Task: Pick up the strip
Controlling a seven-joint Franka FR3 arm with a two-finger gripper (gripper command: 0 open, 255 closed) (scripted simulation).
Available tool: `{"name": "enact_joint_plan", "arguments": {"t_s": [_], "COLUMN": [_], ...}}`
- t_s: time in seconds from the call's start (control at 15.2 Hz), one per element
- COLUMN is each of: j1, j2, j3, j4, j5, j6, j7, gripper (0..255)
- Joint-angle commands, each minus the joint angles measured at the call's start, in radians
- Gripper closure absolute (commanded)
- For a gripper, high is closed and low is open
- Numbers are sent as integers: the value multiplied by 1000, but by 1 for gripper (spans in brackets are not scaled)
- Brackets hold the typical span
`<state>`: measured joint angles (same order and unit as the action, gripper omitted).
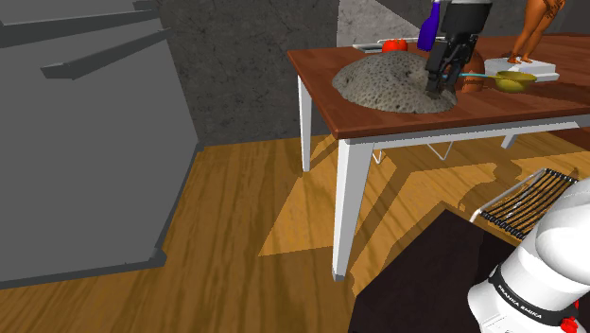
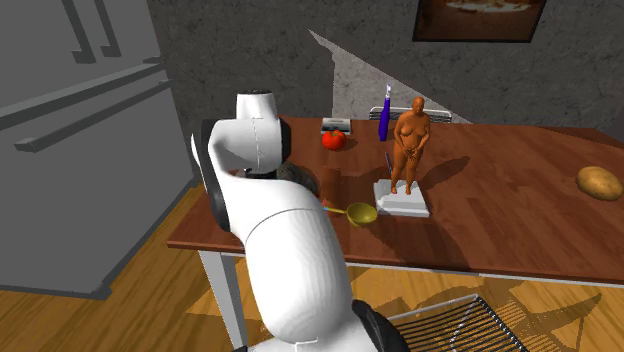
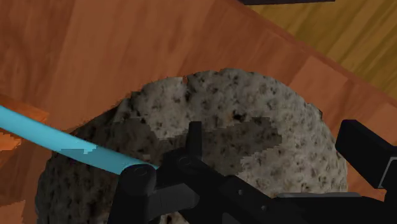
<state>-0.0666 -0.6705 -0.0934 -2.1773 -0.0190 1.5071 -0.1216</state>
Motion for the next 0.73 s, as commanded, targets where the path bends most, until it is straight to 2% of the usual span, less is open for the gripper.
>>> {"name": "enact_joint_plan", "arguments": {"t_s": [0.0,0.66], "j1": [-21,-93], "j2": [49,310], "j3": [-35,-176], "j4": [53,386], "j5": [-20,-49], "j6": [-2,-58], "j7": [-15,-60], "gripper": [0,0]}}
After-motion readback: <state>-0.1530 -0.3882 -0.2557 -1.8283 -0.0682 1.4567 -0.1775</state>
